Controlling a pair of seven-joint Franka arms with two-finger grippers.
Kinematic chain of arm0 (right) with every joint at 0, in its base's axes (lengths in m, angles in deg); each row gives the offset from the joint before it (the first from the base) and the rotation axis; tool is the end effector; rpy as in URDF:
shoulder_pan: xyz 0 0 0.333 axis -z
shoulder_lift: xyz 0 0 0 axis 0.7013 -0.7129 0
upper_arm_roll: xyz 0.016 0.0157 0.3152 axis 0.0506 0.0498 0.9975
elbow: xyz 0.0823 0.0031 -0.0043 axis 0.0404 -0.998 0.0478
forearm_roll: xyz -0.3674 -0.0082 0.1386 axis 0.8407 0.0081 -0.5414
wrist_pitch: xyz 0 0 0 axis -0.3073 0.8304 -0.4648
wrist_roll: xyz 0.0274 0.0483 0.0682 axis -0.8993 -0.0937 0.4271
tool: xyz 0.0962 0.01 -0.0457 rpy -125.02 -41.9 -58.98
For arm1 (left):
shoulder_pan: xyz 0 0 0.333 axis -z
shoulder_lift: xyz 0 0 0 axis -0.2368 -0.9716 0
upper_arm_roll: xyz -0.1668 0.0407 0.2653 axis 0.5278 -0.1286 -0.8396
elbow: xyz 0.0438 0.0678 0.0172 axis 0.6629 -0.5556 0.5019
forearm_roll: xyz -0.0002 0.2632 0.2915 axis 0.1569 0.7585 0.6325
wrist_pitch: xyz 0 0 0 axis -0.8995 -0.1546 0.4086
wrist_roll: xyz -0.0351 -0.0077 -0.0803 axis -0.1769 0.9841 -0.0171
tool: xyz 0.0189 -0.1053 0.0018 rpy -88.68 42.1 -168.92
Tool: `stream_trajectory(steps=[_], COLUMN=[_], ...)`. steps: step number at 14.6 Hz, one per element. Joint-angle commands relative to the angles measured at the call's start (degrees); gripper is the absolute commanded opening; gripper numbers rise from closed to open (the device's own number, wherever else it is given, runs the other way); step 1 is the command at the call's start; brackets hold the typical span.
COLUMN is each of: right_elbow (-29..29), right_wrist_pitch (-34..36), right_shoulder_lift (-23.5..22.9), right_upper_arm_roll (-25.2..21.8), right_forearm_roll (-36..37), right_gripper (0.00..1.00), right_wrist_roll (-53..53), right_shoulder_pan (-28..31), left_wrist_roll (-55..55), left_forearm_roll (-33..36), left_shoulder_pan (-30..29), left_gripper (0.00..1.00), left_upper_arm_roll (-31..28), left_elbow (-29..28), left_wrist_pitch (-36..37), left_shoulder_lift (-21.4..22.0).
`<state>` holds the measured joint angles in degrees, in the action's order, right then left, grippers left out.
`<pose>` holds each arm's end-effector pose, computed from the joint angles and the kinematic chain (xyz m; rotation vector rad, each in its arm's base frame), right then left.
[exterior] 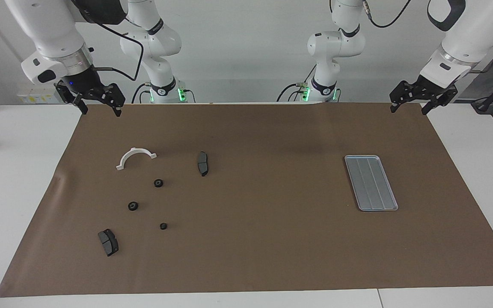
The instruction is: Pick bearing gear from pile to tray
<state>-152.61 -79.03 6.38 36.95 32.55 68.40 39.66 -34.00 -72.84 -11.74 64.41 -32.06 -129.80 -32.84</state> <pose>0.5375 -0.0098 0.6235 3.1004 -0.1467 -0.0583 0.5446 0.0095 0.6259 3.1119 -0.2488 -0.1085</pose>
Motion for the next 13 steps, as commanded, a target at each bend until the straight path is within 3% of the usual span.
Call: stream_trajectory(steps=[1,7,13], right_elbow=[-1.71,-4.51,-10.4], right_wrist_pitch=[-0.1,-1.23,-14.83], right_shoulder_lift=[1.47,2.69,2.44], right_upper_arm_roll=[-0.29,-0.2,-0.03], right_forearm_roll=[-1.71,-1.71,-1.71], right_gripper=[1.0,1.0,1.0], right_wrist_roll=[1.85,1.94,4.75], right_shoulder_pan=[0.22,0.3,0.3], left_wrist_roll=[-0.58,-0.58,-0.58], left_forearm_roll=[0.27,0.27,0.27], left_shoulder_pan=[-0.37,-0.37,-0.37], left_gripper=[1.0,1.0,1.0], left_upper_arm_roll=[0.09,0.09,0.09], left_elbow=[-1.37,-1.46,-1.46], left_wrist_pitch=[0.13,0.13,0.13], left_shoulder_lift=[1.42,1.42,1.42])
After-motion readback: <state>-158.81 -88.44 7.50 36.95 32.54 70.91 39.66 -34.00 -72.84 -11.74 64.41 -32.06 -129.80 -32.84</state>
